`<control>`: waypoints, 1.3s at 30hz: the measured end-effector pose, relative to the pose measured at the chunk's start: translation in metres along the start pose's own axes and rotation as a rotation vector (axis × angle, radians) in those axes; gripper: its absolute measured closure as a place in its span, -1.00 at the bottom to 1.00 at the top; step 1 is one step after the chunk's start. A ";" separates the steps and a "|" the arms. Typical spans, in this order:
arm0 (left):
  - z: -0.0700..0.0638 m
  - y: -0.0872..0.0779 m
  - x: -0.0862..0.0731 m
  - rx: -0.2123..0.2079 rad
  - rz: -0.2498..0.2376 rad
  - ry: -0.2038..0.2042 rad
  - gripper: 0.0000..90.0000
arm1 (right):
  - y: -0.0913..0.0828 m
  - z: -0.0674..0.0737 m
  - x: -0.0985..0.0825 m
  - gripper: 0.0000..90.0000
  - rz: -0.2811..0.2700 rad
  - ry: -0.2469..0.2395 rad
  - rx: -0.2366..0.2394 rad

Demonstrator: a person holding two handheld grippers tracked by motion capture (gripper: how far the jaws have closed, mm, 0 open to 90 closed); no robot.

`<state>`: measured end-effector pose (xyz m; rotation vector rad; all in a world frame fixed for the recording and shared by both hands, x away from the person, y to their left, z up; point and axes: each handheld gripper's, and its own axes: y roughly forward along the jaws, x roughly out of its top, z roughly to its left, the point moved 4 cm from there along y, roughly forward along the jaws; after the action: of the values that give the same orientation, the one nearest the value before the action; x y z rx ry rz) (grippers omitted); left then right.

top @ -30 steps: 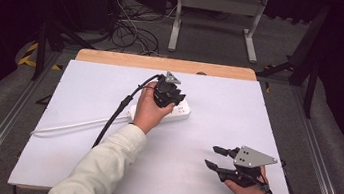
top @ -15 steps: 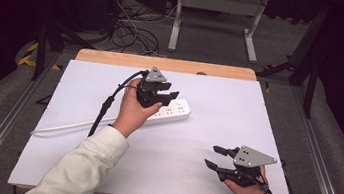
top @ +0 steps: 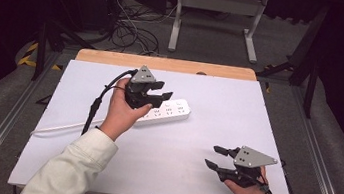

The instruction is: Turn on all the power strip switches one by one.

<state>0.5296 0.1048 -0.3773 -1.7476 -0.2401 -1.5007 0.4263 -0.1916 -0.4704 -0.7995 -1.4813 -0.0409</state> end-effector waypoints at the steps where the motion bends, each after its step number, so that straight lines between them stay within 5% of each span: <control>1: -0.001 -0.003 -0.002 -0.005 -0.004 -0.005 0.20 | 0.000 0.000 0.000 0.05 0.000 -0.001 0.000; 10: -0.006 -0.036 -0.012 -0.010 -0.061 0.025 -0.11 | 0.000 0.001 0.000 0.04 -0.001 0.002 -0.004; 17: -0.011 -0.062 -0.035 -0.003 -0.068 0.037 -0.36 | -0.001 -0.001 0.000 0.01 -0.011 0.007 -0.012; 27: -0.009 -0.096 -0.080 -0.006 -0.108 0.022 -0.59 | -0.002 0.000 0.000 -0.01 -0.017 0.020 -0.015; 34: -0.009 -0.108 -0.116 0.008 -0.067 0.064 -0.69 | -0.002 0.000 0.000 -0.01 -0.018 0.020 -0.016; 39: -0.010 -0.116 -0.141 0.026 -0.054 0.044 -0.73 | -0.003 0.000 0.000 -0.01 -0.020 0.020 -0.017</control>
<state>0.4124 0.2234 -0.4526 -1.6975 -0.2853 -1.5658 0.4248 -0.1937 -0.4692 -0.7958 -1.4724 -0.0768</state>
